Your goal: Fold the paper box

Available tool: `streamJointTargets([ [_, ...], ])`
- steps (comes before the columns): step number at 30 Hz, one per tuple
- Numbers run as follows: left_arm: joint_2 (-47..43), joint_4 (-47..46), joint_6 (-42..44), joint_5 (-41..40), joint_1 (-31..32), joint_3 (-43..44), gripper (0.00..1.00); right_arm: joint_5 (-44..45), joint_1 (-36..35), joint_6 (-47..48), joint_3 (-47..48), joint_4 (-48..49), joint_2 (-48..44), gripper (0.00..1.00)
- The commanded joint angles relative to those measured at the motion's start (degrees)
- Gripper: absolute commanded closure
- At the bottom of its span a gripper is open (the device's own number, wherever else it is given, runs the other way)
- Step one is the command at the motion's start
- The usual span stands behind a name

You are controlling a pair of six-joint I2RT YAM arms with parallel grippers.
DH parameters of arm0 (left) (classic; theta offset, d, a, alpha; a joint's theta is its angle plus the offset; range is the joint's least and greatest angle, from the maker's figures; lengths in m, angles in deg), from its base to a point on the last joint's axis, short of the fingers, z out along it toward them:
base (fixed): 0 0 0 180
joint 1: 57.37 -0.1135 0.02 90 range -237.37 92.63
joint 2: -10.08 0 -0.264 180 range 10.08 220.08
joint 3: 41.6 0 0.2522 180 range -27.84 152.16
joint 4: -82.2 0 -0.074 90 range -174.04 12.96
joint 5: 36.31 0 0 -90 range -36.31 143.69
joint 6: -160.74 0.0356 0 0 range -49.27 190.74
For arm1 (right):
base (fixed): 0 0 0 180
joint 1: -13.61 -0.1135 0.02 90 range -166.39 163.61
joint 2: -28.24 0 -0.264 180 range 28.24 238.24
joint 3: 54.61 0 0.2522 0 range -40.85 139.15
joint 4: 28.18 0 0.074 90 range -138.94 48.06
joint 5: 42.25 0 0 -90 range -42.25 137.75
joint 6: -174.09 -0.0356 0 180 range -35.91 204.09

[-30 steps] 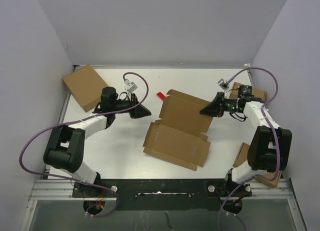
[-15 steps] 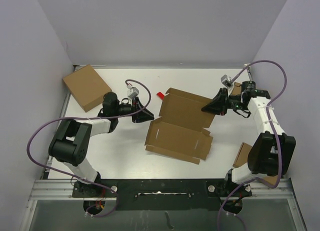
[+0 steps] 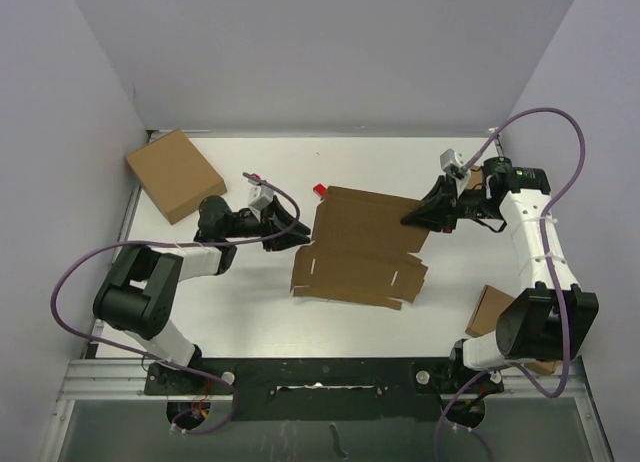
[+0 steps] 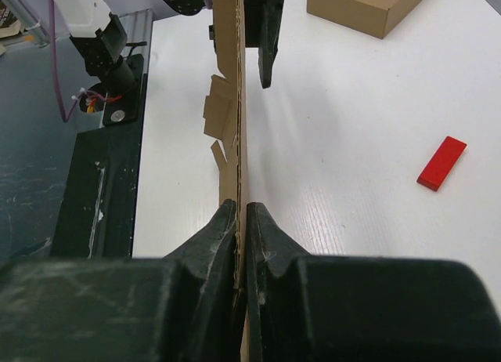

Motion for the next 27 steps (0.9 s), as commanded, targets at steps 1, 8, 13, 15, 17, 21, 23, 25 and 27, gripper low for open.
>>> streamJointTargets([
  [1,-4.93,-6.28,-0.78,3.39,1.85,1.55,0.72,-1.46,-0.85,3.95,2.86,-4.03,-2.44,1.0],
  [8,-5.86,-6.59,-1.75,7.22,2.47,1.27,0.69,-1.44,-1.04,5.52,4.34,-5.92,-2.8,1.0],
  [13,-6.74,-6.28,-1.92,8.54,1.28,1.35,0.67,-1.32,-0.91,6.18,4.35,-6.45,-3.11,1.0],
  [15,-6.62,-5.92,-1.73,8.32,1.57,1.62,0.66,-1.7,-0.93,6.25,4.34,-6.52,-3.16,1.0],
  [17,-6.01,-5.87,-1.47,7.56,2.14,1.89,0.66,-1.99,-0.95,6.59,4.46,-6.9,-3.15,1.0],
  [21,-4.81,-4.96,0.56,5.18,3.89,2.4,0.66,-2.36,-1.04,7.32,4.6,-7.57,-3.24,1.0],
  [23,-4.14,-4.03,1.72,4.24,4.95,2.95,0.66,-2.48,-0.99,7.46,4.69,-7.76,-3.29,1.0],
  [25,-3.38,-4.22,2.11,3.59,5.98,3.41,0.66,-2.57,-0.99,7.63,4.6,-7.74,-3.33,1.0],
  [27,-2.66,-4.76,1.91,3.21,6.53,3.84,0.66,-2.57,-0.99,7.59,4.48,-7.76,-3.42,1.0],
])
